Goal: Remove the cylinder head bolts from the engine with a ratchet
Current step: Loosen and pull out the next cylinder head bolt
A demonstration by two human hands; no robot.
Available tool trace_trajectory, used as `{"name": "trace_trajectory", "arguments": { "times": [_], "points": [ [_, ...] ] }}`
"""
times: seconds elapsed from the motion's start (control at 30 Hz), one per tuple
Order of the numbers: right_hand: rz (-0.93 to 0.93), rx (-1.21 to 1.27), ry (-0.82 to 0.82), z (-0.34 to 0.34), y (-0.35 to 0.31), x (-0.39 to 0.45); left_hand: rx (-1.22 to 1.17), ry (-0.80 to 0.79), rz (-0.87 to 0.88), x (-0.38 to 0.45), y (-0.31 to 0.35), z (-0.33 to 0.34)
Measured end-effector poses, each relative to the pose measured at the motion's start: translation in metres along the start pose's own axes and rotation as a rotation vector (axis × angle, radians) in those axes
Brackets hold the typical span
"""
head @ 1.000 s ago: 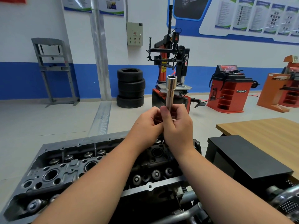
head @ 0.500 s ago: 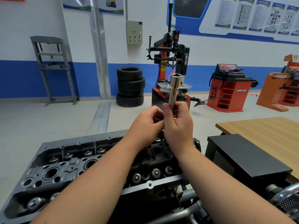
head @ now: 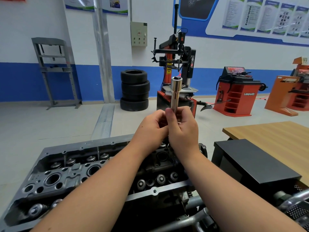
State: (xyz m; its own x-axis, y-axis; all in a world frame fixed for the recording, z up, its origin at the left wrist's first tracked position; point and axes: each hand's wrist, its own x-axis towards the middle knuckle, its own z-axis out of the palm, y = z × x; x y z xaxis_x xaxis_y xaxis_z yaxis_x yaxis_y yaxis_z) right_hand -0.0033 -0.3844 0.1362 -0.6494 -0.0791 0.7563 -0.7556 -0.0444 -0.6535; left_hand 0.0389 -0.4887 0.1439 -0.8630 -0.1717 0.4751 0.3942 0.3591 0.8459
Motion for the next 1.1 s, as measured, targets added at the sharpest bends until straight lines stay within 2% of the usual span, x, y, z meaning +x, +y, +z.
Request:
{"name": "trace_trajectory", "arguments": {
  "times": [0.07, 0.23, 0.37, 0.5, 0.73, 0.87, 1.0, 1.1],
  "points": [
    [-0.021, -0.018, -0.018, 0.0003, 0.0009, 0.0001, -0.021, -0.011, -0.016, 0.0007, -0.0006, -0.0023],
    [0.01, -0.036, -0.005, 0.0018, 0.0003, 0.0013, -0.065, -0.166, 0.003, -0.0051, 0.0017, -0.005],
    [0.025, -0.001, -0.015, 0.001, -0.0018, 0.0003, 0.039, -0.121, 0.034, -0.0054, 0.0054, -0.0054],
    [-0.008, 0.006, 0.016, 0.0, -0.0012, 0.0005, 0.036, 0.013, 0.007, -0.0018, 0.0016, -0.0033],
    [-0.003, -0.025, 0.0, 0.0026, 0.0012, 0.0007, -0.019, -0.132, 0.005, -0.0046, 0.0011, -0.0037],
    [0.012, -0.002, -0.019, 0.0007, -0.0014, 0.0002, 0.058, -0.077, 0.034, -0.0019, 0.0023, -0.0027],
    [-0.017, 0.0, 0.005, -0.0008, -0.0012, -0.0008, 0.037, 0.009, -0.012, 0.0021, 0.0, 0.0004],
    [-0.048, -0.036, -0.004, -0.0007, -0.0001, -0.0001, -0.011, -0.013, -0.028, 0.0013, -0.0006, -0.0007]
  ]
}}
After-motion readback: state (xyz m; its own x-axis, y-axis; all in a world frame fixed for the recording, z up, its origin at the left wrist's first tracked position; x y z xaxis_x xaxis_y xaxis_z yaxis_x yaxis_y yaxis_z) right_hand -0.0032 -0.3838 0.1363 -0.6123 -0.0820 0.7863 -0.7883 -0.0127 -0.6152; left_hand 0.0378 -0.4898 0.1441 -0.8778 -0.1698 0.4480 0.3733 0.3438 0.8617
